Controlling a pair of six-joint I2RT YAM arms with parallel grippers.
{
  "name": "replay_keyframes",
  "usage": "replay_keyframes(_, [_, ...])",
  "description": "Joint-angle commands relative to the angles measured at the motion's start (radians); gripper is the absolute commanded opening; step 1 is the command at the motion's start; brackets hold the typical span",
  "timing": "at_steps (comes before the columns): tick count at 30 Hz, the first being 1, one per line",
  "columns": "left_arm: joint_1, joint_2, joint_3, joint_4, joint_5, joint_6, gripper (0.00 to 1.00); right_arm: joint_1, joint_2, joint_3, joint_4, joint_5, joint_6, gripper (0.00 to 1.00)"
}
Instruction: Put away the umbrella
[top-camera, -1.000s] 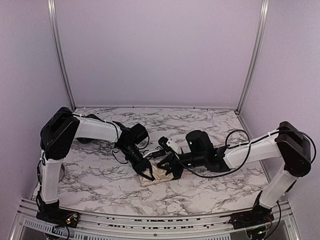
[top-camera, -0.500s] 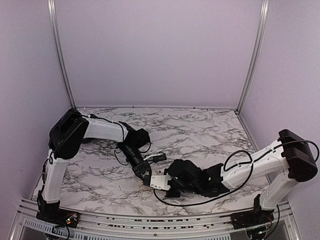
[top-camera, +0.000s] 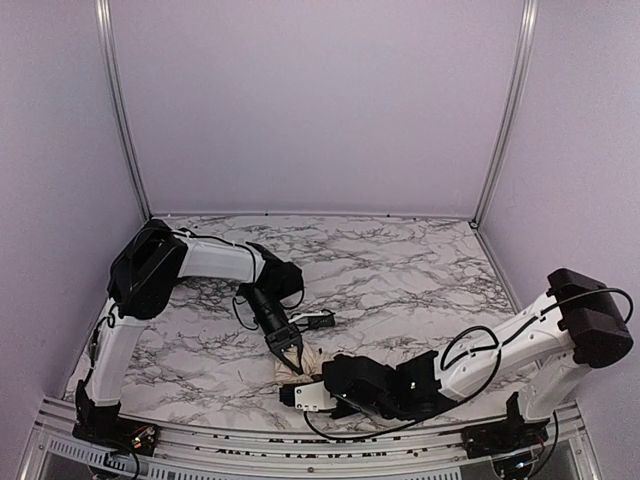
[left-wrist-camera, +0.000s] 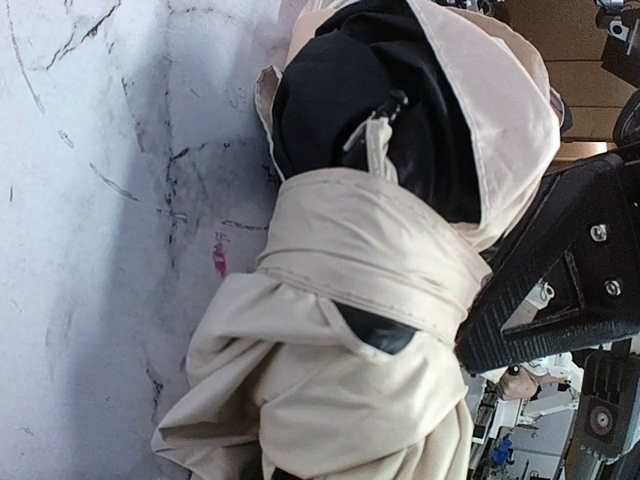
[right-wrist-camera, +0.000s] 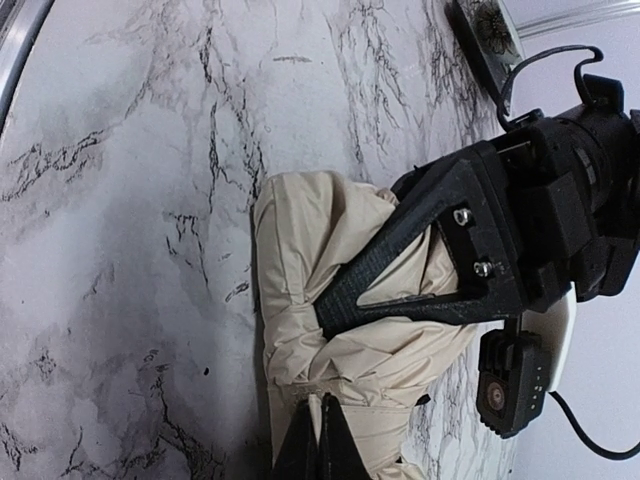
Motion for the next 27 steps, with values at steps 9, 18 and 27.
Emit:
replay_keyframes(9, [0.088, 0.156, 0.005, 0.144, -0.517, -0.109, 0.0, 0.116, 0.199, -0.126, 0.077, -0.321, 0.079, 0.0])
replay_keyframes(18, [0.087, 0.138, -0.031, 0.134, -0.542, -0.086, 0.0, 0.069, 0.217, -0.162, 0.076, -0.246, 0.032, 0.0])
replay_keyframes(27, [0.079, 0.116, -0.058, 0.133, -0.573, -0.072, 0.0, 0.046, 0.223, -0.119, -0.046, -0.003, -0.08, 0.07])
